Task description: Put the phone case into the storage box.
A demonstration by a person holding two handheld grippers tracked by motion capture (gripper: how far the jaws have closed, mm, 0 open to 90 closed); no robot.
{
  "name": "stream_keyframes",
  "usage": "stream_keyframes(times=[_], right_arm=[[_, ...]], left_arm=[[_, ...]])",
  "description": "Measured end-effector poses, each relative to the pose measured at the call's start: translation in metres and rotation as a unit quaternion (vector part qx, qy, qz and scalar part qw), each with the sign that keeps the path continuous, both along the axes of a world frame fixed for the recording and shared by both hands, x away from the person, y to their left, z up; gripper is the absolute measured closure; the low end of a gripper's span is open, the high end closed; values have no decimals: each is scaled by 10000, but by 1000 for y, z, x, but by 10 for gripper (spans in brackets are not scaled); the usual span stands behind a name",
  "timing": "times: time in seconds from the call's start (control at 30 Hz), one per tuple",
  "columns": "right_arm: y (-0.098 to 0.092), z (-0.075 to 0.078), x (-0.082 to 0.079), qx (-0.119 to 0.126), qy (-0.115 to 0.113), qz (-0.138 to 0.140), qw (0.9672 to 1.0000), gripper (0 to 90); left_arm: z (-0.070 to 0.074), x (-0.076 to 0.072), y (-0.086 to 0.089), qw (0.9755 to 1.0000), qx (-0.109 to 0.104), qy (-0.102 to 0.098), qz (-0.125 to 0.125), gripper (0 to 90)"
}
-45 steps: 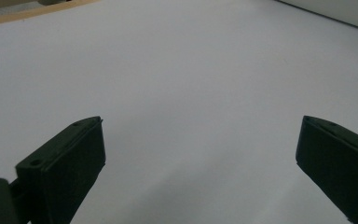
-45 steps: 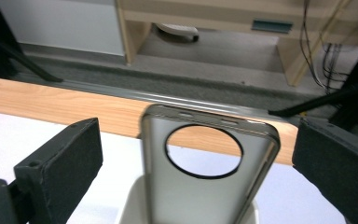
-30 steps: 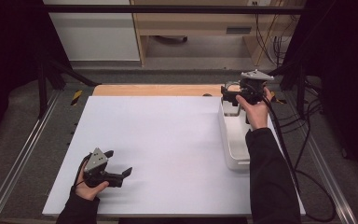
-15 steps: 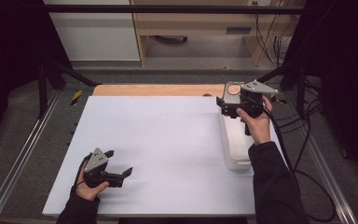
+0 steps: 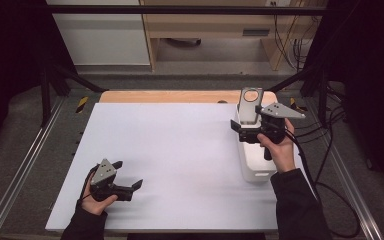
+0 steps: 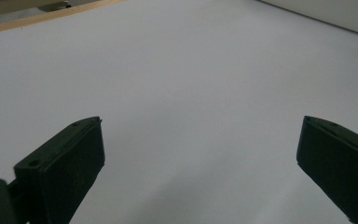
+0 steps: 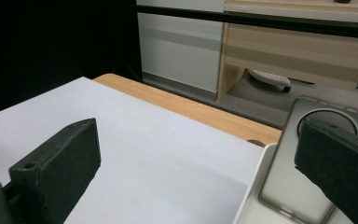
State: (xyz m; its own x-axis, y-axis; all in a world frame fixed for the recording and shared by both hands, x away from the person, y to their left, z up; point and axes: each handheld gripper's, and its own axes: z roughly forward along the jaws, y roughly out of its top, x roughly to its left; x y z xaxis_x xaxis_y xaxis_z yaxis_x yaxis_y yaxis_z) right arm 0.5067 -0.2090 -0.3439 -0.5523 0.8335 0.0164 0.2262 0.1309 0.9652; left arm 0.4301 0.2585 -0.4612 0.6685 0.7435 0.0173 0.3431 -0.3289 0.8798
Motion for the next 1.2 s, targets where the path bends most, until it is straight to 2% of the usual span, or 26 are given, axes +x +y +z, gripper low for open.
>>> stream_keyframes(times=[0.47, 0.87, 1.2], right_arm=[[-11, -24, -33, 89, 43, 407, 9991, 4], [-32, -41, -56, 169, 71, 511, 9985, 3], [-48, -61, -69, 55, 150, 576, 9982, 3]], left_arm=[[2, -1, 0, 10000, -22, -57, -24, 4], [2, -2, -1, 10000, -34, -76, -23, 3], [2, -2, -1, 10000, -45, -82, -21, 3]])
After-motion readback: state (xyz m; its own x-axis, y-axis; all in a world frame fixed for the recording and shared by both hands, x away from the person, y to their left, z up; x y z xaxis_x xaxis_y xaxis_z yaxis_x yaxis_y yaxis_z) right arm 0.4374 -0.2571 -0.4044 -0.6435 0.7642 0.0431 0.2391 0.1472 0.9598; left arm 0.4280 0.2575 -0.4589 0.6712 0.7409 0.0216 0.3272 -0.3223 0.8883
